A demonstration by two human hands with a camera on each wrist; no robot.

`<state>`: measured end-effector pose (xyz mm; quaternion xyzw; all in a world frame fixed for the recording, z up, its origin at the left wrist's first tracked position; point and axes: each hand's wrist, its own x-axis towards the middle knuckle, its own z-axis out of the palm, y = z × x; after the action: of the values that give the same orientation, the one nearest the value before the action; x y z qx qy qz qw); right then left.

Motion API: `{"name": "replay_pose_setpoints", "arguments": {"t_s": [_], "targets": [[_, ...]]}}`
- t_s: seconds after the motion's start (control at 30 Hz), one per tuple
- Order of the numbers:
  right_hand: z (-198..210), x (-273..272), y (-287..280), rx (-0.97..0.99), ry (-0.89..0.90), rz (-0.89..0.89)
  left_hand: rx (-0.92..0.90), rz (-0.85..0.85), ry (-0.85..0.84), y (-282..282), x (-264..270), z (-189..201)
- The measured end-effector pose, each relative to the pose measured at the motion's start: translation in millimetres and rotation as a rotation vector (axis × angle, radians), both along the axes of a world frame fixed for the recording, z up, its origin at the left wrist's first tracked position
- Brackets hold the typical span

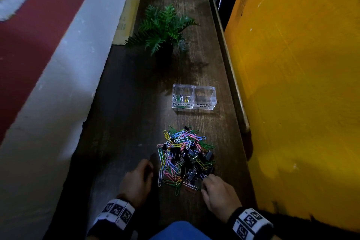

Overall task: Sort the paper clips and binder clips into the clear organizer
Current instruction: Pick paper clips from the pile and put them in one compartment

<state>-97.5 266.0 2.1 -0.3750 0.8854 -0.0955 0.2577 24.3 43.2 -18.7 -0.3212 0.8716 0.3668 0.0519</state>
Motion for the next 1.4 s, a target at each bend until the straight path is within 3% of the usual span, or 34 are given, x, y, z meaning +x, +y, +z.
{"name": "replay_pose_setpoints", "arguments": {"t_s": [0.2,0.47,0.7,1.0,1.23,1.4], "targets": [[12,1,8,-0.069,-0.018,-0.05,-0.013,-0.042,0.017,8,4,-4],[0,9,-2,-0.146,0.047,0.004,-0.099,-0.141,-0.155,17,-8,-4],[-11,14,-15,0.015,0.145,0.042,-0.081,-0.08,-0.177,16,-8,-9],[-2,2,-8,-0.107,-0.026,0.023,-0.012,-0.024,-0.112,6,-13,3],[16,-23,-8,-0.268,-0.159,-0.109,-0.07,-0.055,0.102,-26,-101,51],[19,-51,-25,-0.395,-0.098,-0.144,-0.202,-0.161,0.16,-53,-195,74]]}}
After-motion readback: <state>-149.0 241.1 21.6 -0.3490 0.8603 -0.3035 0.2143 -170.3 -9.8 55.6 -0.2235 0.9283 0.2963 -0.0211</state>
